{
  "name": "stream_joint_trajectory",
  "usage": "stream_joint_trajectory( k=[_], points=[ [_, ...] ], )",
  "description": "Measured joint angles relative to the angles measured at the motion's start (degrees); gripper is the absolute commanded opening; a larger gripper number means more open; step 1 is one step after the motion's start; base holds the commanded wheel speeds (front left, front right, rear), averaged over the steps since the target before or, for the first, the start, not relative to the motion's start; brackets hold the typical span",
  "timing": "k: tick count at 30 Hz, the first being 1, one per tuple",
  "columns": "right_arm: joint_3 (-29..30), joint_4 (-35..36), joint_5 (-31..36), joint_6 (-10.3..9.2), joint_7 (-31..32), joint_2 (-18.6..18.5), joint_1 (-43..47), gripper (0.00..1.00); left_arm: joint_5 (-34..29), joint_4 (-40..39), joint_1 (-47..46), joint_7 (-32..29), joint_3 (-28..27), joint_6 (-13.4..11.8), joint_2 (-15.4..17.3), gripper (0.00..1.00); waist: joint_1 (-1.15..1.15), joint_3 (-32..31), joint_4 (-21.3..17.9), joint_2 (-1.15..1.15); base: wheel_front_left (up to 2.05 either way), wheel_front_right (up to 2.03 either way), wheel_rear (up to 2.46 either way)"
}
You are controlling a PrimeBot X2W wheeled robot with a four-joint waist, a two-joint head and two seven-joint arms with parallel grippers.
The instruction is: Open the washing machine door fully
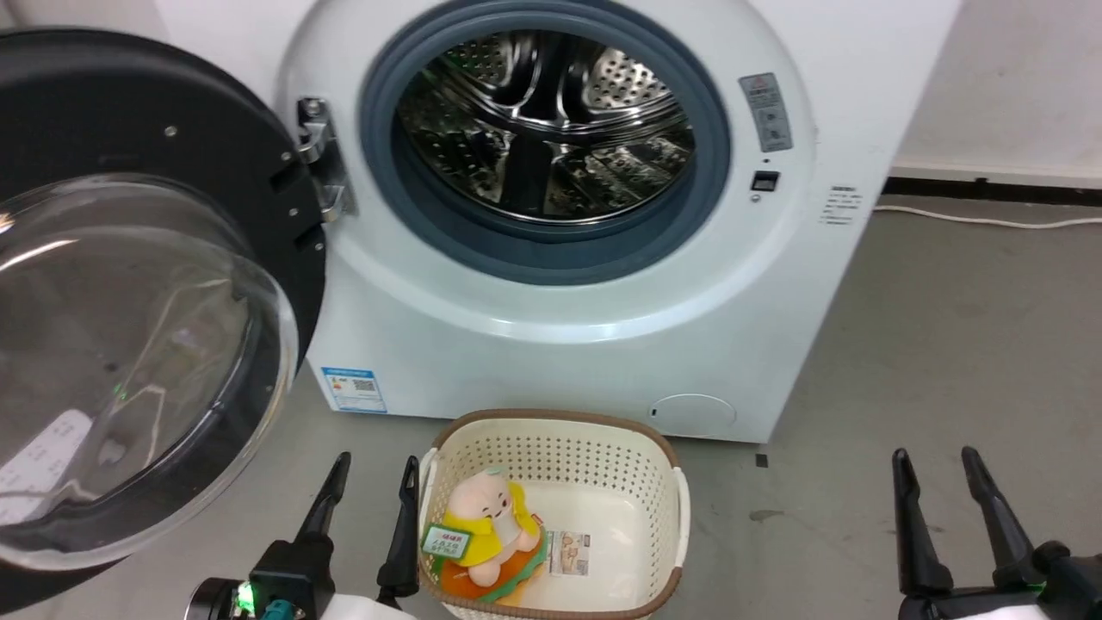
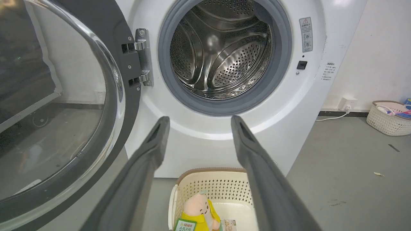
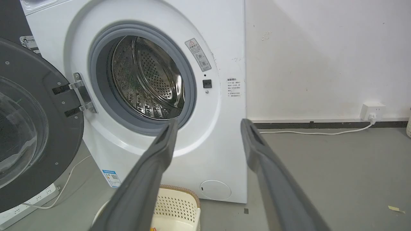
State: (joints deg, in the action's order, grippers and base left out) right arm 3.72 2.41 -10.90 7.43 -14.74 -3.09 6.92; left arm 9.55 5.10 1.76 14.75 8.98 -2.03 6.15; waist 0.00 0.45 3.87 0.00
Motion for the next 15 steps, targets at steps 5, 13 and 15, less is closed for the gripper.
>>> stream_joint_trajectory(
  k=[5,13,15],
  points=[
    [-0.33,-0.66,0.0,0.0,0.0,0.0,0.18,1.0,-2.42,0.92,0.39,0.0,-0.12,-0.41,-0.09,1.0,0.0,0.04,-0.7,0.0,0.0,0.0,0.0],
    [-0.18,-1.76,-0.09,0.0,0.0,0.0,0.18,1.0,-4.12,1.81,0.39,0.0,0.2,-0.32,-0.35,1.0,0.01,-0.07,-0.14,0.0,0.0,0.0,0.0],
    [-0.16,-1.81,-0.25,0.0,0.0,0.0,0.18,1.0,-4.43,1.83,0.39,0.0,0.32,-0.18,-0.4,1.0,0.0,-0.1,-0.03,0.0,0.0,0.0,0.0]
  ],
)
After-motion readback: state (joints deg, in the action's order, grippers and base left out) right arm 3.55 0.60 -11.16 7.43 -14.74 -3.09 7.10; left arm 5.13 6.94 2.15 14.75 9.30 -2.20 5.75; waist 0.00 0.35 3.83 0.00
